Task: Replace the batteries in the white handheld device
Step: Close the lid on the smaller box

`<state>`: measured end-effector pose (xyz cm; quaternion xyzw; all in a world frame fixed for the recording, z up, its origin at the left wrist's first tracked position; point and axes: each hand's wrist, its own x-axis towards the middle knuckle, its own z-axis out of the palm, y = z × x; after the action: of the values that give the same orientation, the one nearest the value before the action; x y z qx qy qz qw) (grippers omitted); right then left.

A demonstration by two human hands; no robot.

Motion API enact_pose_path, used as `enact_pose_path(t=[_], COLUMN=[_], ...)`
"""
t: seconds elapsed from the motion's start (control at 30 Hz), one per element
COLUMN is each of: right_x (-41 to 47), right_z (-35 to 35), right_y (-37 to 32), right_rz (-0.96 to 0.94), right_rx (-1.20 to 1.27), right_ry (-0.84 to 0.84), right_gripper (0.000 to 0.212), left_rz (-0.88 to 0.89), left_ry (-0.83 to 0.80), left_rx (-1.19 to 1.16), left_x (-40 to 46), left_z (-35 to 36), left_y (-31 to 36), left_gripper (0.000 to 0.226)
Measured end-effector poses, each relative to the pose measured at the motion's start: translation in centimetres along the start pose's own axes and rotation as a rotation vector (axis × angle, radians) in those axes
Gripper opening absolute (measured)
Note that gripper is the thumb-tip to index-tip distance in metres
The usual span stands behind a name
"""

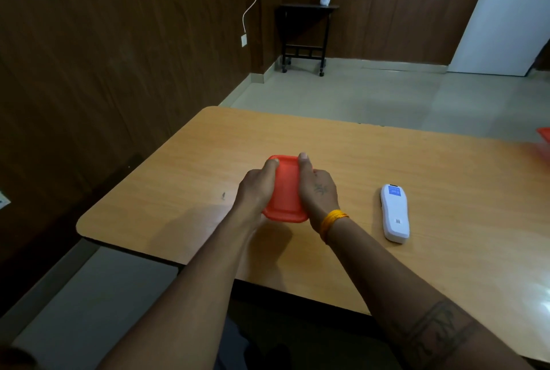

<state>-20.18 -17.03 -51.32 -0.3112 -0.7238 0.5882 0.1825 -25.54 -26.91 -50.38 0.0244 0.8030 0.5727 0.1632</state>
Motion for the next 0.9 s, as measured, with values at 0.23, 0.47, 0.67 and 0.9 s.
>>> enact_pose_path(t=[0.23,0.47,0.67,0.9], right_x=[0.6,-0.5,-2.5,-3.3], right_z=[0.4,1.9,3.3,6.7], right_y=[1.0,0.3,0.4,-0.6], right_rz=[0.016,-0.013,-0.079,-0.066], right_rx=[0.087,0.032,0.035,0.026], right_ry=[0.002,-0.056,0.067,0.090], right_gripper=[0.072,0.062,0.035,0.027], left_rz=[0.009,-0.017,-0.058,-0.003], left_ry=[0.012,0.056,0.125,0.203], left_rx=[-0.016,-0.048,-0.116,-0.285], left_x=[0.2,0.0,-1.3,-3.3], left_z=[-0.1,-2.1,-4.0,-8.5], left_y=[0.2,-0.3,-0.4,-3.0], left_gripper=[0.069,0.063,0.045,0.006])
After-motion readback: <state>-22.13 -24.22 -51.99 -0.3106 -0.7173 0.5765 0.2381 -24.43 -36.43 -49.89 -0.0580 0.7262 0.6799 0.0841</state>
